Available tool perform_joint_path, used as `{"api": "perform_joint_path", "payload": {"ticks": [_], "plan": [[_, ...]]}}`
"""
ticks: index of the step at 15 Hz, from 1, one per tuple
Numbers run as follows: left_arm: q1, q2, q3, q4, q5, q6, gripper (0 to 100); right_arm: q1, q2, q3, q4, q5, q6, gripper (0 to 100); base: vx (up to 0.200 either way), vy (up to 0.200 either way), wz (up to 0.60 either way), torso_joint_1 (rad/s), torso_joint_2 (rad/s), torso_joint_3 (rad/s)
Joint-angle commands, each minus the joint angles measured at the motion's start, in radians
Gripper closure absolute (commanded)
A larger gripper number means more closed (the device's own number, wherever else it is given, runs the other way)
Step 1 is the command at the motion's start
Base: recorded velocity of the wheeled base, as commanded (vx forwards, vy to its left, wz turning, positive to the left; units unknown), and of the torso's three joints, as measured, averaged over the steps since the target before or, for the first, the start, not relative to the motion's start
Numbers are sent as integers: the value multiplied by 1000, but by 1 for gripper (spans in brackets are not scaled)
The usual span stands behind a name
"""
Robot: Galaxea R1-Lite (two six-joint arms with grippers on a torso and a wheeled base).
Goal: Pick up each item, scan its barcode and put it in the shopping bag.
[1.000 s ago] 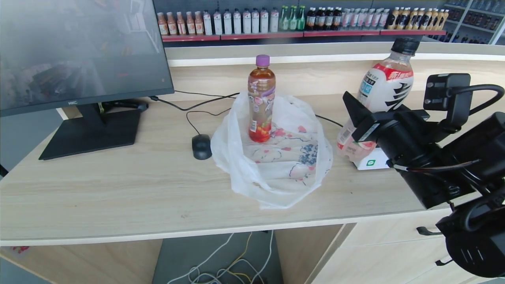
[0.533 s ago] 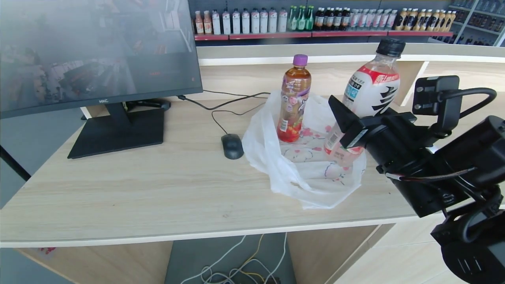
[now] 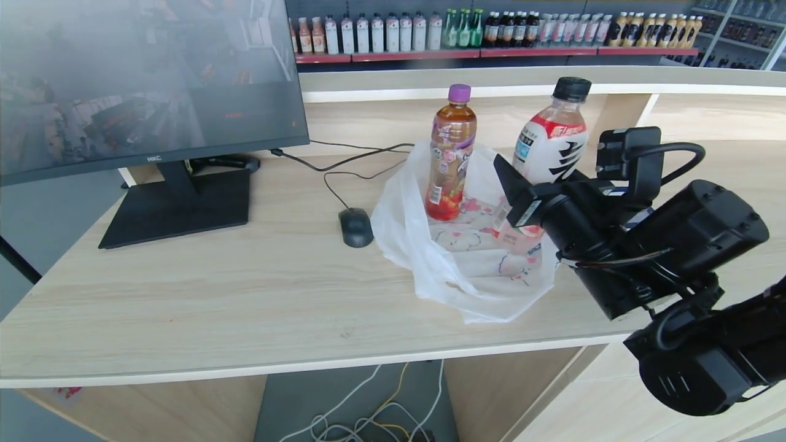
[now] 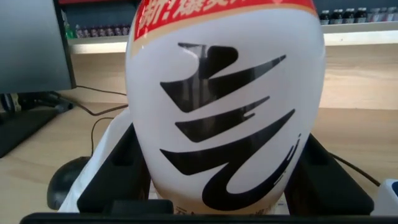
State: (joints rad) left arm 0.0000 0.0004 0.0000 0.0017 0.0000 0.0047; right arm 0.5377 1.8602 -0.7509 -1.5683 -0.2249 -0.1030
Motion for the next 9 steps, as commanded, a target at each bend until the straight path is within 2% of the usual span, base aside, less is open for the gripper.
{"api": "perform_joint_path", "payload": {"ticks": [1, 4, 6, 9], "plan": [[0, 0, 0, 0, 0, 0, 0, -13, 93, -58, -3, -1, 0, 100, 0, 0, 0, 0, 0, 0], [0, 1, 0, 0, 0, 0, 0, -42, 162, -130, -3, -1, 3, 100, 0, 0, 0, 0, 0, 0], [0, 1, 0, 0, 0, 0, 0, -91, 171, -145, -3, -1, 26, 100, 0, 0, 0, 0, 0, 0], [0, 1, 0, 0, 0, 0, 0, -107, 186, -165, -3, -1, 28, 100, 0, 0, 0, 0, 0, 0]]}}
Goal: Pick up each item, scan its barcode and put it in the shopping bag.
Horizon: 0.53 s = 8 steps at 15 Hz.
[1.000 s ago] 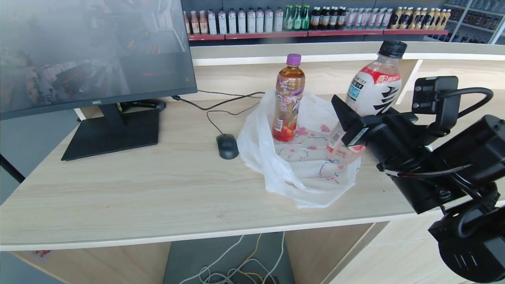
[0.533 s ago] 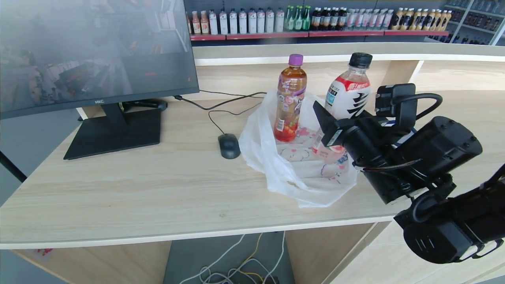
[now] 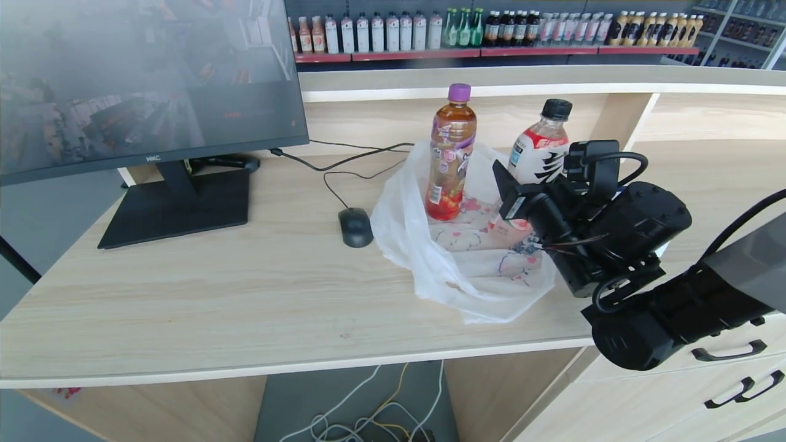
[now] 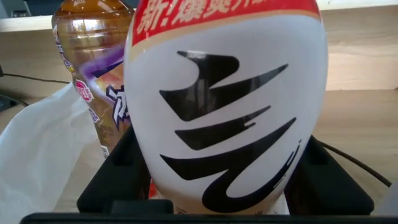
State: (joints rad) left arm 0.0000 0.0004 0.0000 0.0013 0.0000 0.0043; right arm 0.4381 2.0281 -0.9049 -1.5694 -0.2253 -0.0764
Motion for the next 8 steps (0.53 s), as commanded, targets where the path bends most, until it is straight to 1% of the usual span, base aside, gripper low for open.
{"api": "perform_joint_path", "payload": {"ticks": [1, 8], "plan": [[0, 0, 0, 0, 0, 0, 0, -6, 21, -22, -1, 0, 0, 100, 0, 0, 0, 0, 0, 0], [0, 1, 0, 0, 0, 0, 0, -4, 64, -57, -1, 0, 1, 100, 0, 0, 0, 0, 0, 0]]}}
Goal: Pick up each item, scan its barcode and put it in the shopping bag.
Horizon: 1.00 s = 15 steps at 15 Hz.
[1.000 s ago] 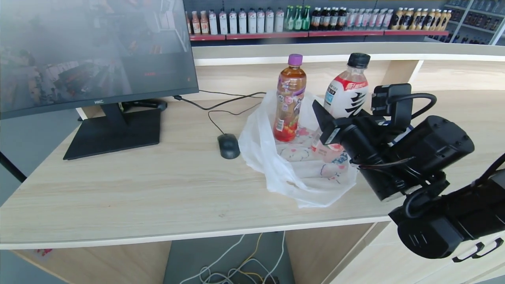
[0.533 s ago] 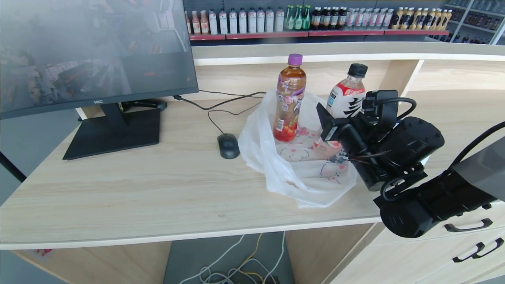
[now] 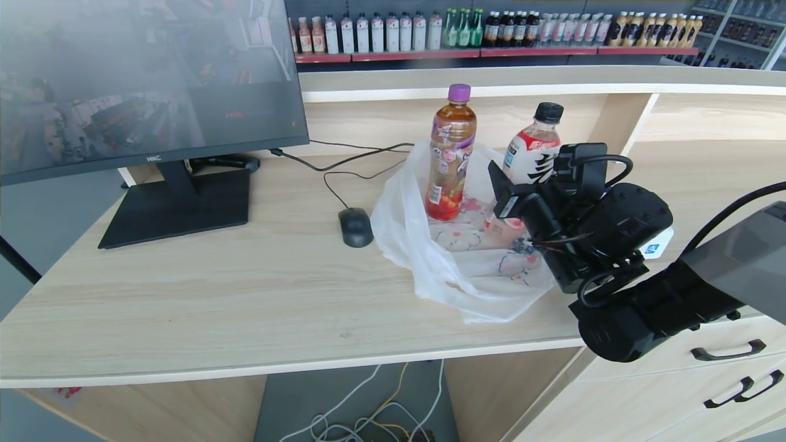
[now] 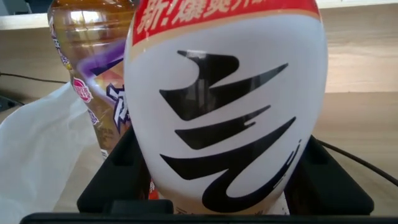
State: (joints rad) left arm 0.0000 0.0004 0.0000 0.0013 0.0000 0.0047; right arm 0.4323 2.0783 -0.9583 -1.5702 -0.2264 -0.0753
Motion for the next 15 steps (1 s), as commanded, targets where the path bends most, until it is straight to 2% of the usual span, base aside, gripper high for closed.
{"api": "perform_joint_path", "payload": {"ticks": [1, 15], "plan": [[0, 1, 0, 0, 0, 0, 0, 2, 19, -4, -1, 1, 0, 100, 0, 0, 0, 0, 0, 0], [0, 0, 0, 0, 0, 0, 0, 19, 49, 1, -1, 1, 3, 100, 0, 0, 0, 0, 0, 0]]}}
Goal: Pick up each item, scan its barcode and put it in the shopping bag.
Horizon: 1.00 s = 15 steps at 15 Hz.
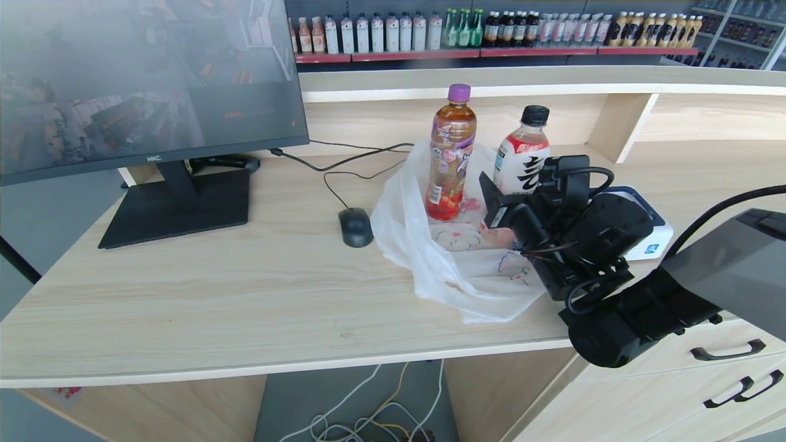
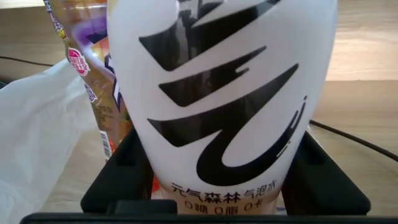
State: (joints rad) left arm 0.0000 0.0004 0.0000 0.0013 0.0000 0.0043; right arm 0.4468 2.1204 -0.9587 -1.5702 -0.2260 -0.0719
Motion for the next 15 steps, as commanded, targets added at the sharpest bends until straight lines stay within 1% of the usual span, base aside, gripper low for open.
{"api": "perform_joint_path", "payload": {"ticks": [1, 4, 10, 15], "plan": [[0, 0, 0, 0, 0, 0, 0, 12, 13, 5, -1, 0, 0, 100, 0, 0, 0, 0, 0, 0], [0, 0, 0, 0, 0, 0, 0, 30, 26, 5, -1, 0, 12, 100, 0, 0, 0, 0, 0, 0], [0, 0, 0, 0, 0, 0, 0, 29, 26, 29, -1, 0, 18, 100, 0, 0, 0, 0, 0, 0], [0, 0, 0, 0, 0, 0, 0, 30, 24, 21, -1, 0, 21, 100, 0, 0, 0, 0, 0, 0]]}}
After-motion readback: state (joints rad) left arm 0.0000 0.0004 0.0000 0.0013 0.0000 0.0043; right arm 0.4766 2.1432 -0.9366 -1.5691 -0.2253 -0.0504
